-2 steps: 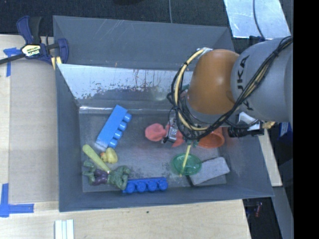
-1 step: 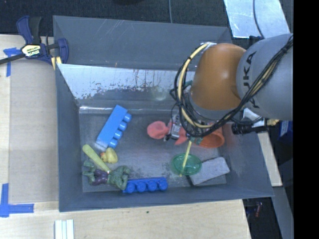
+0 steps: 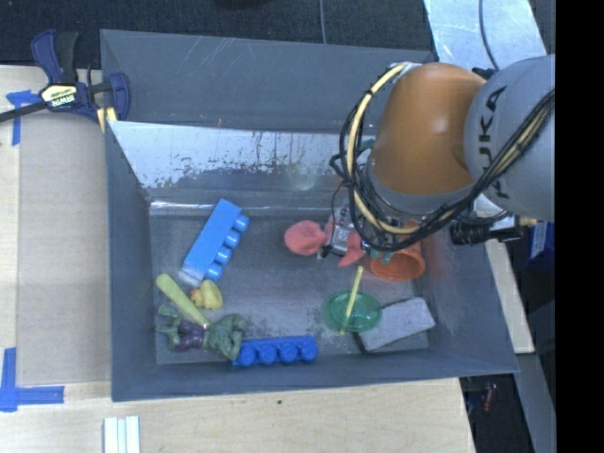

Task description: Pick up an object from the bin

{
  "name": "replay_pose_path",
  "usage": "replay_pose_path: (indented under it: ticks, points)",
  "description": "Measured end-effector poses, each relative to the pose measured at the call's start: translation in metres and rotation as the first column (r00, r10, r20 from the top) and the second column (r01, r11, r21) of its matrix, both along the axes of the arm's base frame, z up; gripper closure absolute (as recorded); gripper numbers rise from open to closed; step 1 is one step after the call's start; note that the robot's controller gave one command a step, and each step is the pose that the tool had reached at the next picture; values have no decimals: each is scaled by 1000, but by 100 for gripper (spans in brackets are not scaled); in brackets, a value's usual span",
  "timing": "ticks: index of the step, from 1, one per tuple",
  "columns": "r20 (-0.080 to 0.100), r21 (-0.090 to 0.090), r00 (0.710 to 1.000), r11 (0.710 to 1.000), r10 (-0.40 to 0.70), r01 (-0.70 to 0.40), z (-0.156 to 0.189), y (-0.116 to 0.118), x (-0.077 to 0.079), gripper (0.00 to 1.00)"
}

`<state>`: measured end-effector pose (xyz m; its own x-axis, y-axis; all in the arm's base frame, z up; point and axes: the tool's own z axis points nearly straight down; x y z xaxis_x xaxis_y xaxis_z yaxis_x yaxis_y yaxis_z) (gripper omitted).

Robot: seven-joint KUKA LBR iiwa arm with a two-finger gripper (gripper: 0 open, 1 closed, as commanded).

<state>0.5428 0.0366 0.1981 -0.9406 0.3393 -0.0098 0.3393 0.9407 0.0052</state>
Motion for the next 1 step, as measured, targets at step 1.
replay_pose_path:
  ticks: [1]
  points:
    - [4, 0, 1000, 1000, 0, 0, 40, 0, 1, 100]
